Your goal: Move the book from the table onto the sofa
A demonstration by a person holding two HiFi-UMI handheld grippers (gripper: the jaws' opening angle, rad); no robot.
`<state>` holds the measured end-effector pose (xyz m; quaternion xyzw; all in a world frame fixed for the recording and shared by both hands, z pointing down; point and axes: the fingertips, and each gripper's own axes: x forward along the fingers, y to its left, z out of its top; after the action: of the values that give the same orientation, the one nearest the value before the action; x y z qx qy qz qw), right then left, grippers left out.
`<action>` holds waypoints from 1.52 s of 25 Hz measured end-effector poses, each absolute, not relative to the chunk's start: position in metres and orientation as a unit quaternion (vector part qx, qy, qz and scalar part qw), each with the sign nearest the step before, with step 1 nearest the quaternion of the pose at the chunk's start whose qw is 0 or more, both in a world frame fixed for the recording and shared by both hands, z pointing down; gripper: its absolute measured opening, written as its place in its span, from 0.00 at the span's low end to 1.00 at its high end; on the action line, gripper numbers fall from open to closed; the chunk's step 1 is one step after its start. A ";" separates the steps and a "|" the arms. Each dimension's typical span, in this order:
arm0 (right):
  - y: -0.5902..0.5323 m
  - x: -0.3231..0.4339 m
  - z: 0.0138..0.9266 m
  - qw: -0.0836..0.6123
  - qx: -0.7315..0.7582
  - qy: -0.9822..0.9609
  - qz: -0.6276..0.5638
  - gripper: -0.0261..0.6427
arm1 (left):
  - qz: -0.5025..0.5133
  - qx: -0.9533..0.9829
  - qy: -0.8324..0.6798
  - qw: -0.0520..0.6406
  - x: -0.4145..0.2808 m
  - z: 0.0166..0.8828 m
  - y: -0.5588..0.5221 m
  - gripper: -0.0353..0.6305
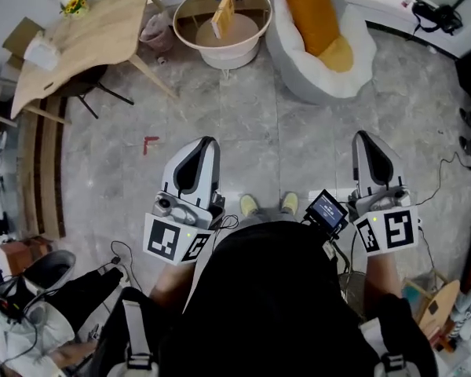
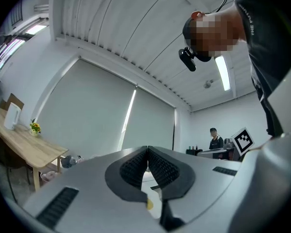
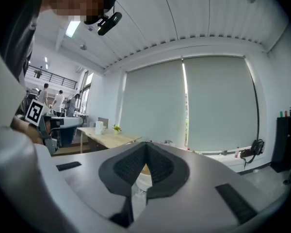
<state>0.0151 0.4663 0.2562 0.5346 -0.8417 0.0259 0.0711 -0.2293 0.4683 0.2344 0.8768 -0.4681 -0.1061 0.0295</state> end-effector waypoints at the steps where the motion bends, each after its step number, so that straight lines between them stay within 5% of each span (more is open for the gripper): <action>1: 0.467 0.007 0.255 0.059 0.531 -0.845 0.031 0.05 | -0.108 0.875 -0.470 0.030 -0.234 0.234 0.470 0.07; 17: 0.479 -0.102 0.253 0.051 0.493 -0.868 0.030 0.05 | -0.097 0.866 -0.491 0.006 -0.316 0.236 0.494 0.07; 38: 0.436 -0.128 0.262 0.060 0.457 -0.888 0.002 0.05 | -0.106 0.866 -0.488 0.012 -0.321 0.244 0.467 0.07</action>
<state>-0.1281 0.4360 0.2623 0.4565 -0.8877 0.0018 0.0597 -0.3215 0.4665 0.2443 0.8662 -0.4881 -0.1059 0.0122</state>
